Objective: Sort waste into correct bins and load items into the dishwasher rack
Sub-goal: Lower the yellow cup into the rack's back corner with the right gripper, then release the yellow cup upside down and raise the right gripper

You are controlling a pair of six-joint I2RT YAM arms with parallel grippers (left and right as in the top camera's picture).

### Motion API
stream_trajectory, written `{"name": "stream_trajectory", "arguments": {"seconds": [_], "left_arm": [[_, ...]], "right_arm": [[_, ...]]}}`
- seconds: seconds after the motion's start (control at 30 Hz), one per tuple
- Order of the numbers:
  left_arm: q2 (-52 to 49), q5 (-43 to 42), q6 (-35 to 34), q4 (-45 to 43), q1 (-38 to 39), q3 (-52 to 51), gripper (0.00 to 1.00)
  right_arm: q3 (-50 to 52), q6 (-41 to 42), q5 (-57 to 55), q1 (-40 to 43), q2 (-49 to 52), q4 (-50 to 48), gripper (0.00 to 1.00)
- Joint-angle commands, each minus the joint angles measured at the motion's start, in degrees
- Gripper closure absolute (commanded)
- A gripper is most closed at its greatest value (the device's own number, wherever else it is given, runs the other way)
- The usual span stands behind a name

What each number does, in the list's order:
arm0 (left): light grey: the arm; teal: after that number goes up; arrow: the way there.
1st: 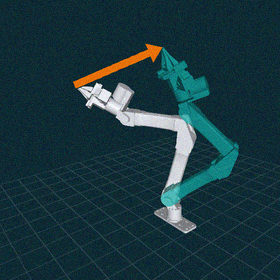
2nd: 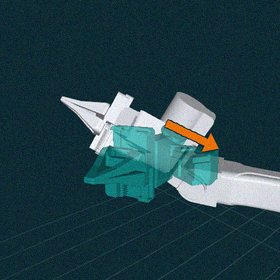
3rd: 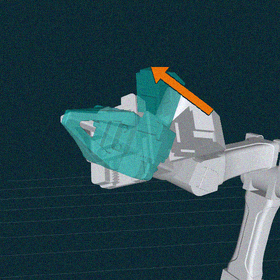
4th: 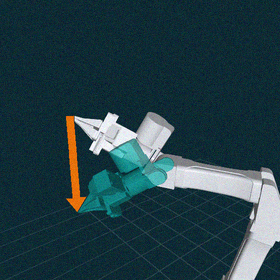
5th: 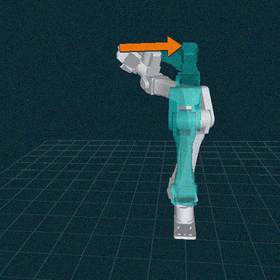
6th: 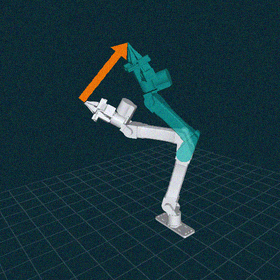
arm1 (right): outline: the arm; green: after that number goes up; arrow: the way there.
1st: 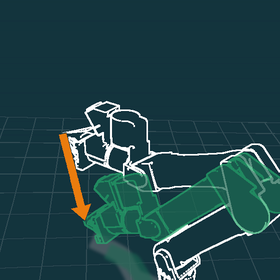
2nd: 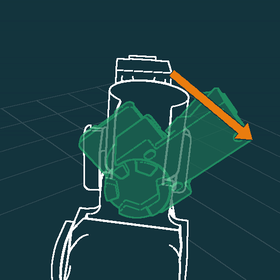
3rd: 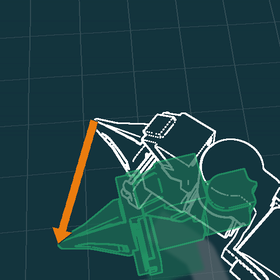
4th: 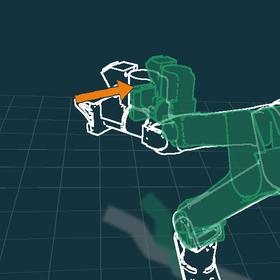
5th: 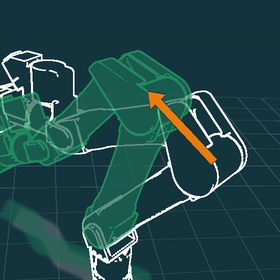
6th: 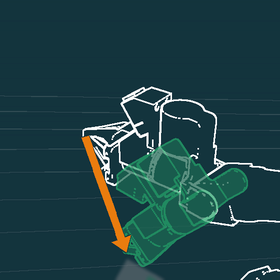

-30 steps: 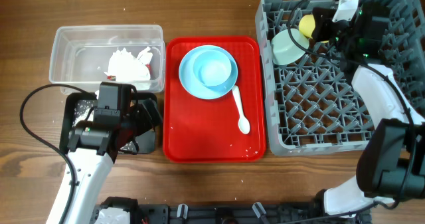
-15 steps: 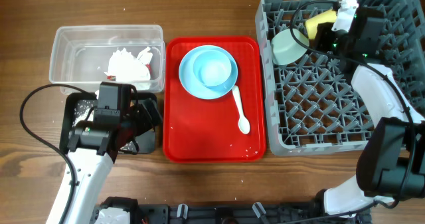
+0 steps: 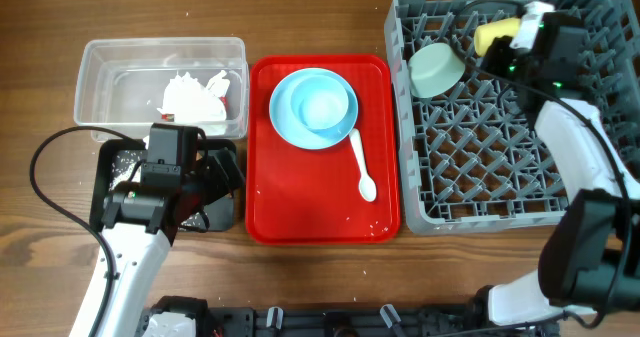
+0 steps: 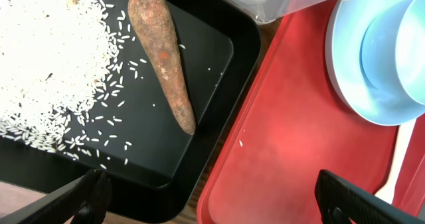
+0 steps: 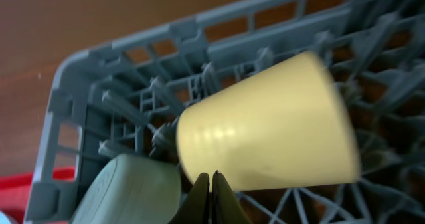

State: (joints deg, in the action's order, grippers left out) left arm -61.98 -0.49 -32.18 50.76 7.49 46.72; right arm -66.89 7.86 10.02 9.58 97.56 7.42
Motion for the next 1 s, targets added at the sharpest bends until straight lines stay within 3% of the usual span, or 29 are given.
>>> {"name": "stream_trajectory", "arguments": {"seconds": [0.0, 0.2, 0.4, 0.47, 0.73, 0.97], "left_arm": [[-0.09, -0.09, 0.24, -0.13, -0.37, 0.0, 0.0], [-0.09, -0.09, 0.24, -0.15, -0.37, 0.0, 0.0], [-0.09, -0.07, 0.26, -0.17, -0.37, 0.0, 0.0], [-0.09, -0.07, 0.24, -0.17, -0.37, 0.0, 0.0], [-0.09, -0.07, 0.24, -0.2, -0.37, 0.0, 0.0], [-0.09, -0.07, 0.24, -0.2, -0.37, 0.0, 0.0]], "right_arm": [[-0.28, 2.8, 1.16, 3.32, -1.86, 0.04, 0.95], [-0.28, 2.6, 10.4, 8.83, -0.87, -1.31, 0.96], [-0.28, 1.4, 16.74, 9.03, -0.83, -5.77, 0.96], [-0.28, 4.42, 20.09, 9.03, -0.83, -9.03, 0.96], [-0.28, 5.05, 18.75, 8.98, 3.93, -13.11, 0.96], [-0.28, 5.25, 11.02, 9.05, 5.64, -13.35, 0.96]]}}
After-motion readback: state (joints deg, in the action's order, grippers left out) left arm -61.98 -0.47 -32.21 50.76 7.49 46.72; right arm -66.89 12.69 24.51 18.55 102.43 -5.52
